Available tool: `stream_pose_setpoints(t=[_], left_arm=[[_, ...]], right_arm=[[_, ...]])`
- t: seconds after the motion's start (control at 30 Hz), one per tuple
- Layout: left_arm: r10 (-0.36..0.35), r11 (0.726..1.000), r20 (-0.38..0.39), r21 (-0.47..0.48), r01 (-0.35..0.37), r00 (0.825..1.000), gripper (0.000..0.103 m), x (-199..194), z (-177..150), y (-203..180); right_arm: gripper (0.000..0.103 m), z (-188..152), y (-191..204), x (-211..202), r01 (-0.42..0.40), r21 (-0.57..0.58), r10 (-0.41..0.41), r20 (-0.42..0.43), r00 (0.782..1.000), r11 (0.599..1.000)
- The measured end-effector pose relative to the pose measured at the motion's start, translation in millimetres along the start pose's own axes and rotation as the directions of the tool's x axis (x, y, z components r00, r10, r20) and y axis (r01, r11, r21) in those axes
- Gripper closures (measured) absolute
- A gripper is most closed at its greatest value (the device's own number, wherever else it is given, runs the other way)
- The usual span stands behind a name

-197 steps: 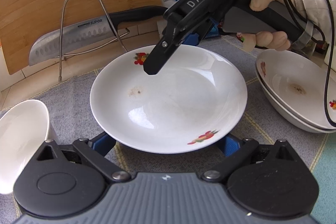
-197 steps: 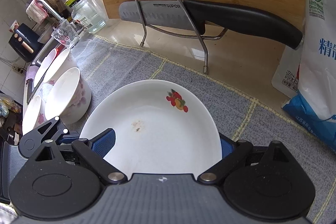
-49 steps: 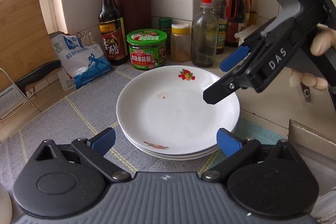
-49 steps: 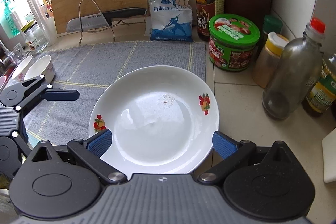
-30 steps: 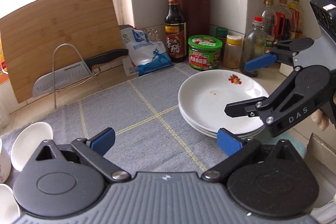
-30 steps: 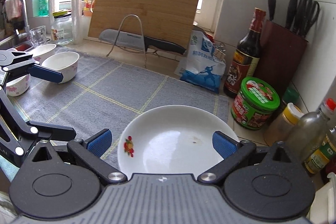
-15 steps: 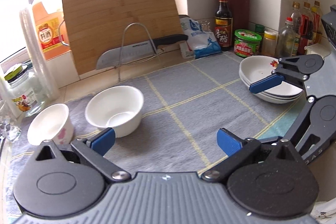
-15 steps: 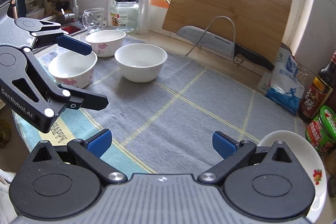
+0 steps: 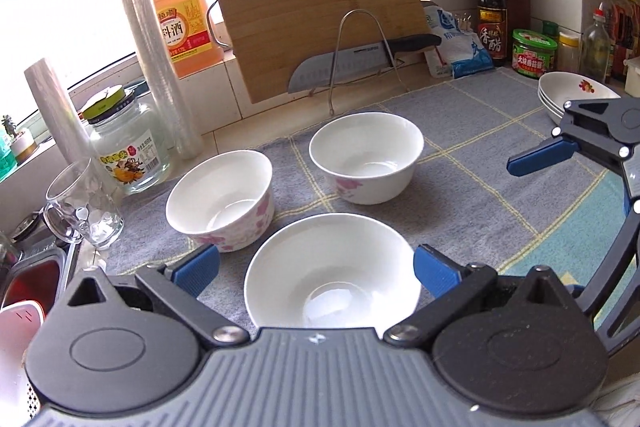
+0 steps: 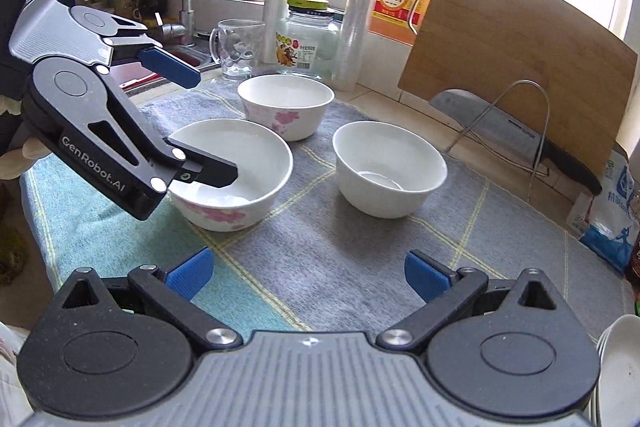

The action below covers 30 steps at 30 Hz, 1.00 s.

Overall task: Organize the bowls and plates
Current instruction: 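Move the left tool toward a white bowl on the towel, then close the left tool on the white bowl's rim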

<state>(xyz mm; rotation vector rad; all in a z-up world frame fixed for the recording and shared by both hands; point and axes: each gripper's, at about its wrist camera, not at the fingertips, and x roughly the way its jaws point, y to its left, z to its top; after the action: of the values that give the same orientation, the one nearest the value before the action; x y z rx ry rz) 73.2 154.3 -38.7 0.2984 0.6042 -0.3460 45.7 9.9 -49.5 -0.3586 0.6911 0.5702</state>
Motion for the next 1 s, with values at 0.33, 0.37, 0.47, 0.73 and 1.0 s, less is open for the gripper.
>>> stream_pose_setpoints(t=[0.33, 0.37, 0.47, 0.73, 1.0], left_arm=[[-0.051, 0.998, -0.061, -0.026, 0.049, 0.997, 0.001, 16, 0, 27], [-0.056, 0.998, -0.071, -0.027, 0.054, 0.996, 0.001, 18, 0, 28], [-0.072, 0.997, -0.085, -0.037, 0.069, 0.994, 0.001, 22, 1, 34], [-0.132, 0.990, -0.148, -0.062, 0.124, 0.980, 0.024, 40, -2, 44], [-0.189, 0.982, -0.165, -0.032, 0.186, 0.968, 0.035, 45, 0, 39]], right_arm=[[0.000, 20, 32, 27, -0.066, -0.003, 0.066, -0.008, 0.998, 0.998], [0.000, 20, 34, 29, -0.068, -0.002, 0.068, -0.014, 0.998, 0.998], [0.000, 22, 41, 36, -0.080, -0.008, 0.080, -0.015, 0.997, 0.997], [0.001, 25, 51, 49, -0.064, -0.020, 0.063, -0.023, 0.998, 0.998], [0.016, 27, 50, 54, -0.058, -0.019, 0.057, -0.038, 0.998, 0.998]])
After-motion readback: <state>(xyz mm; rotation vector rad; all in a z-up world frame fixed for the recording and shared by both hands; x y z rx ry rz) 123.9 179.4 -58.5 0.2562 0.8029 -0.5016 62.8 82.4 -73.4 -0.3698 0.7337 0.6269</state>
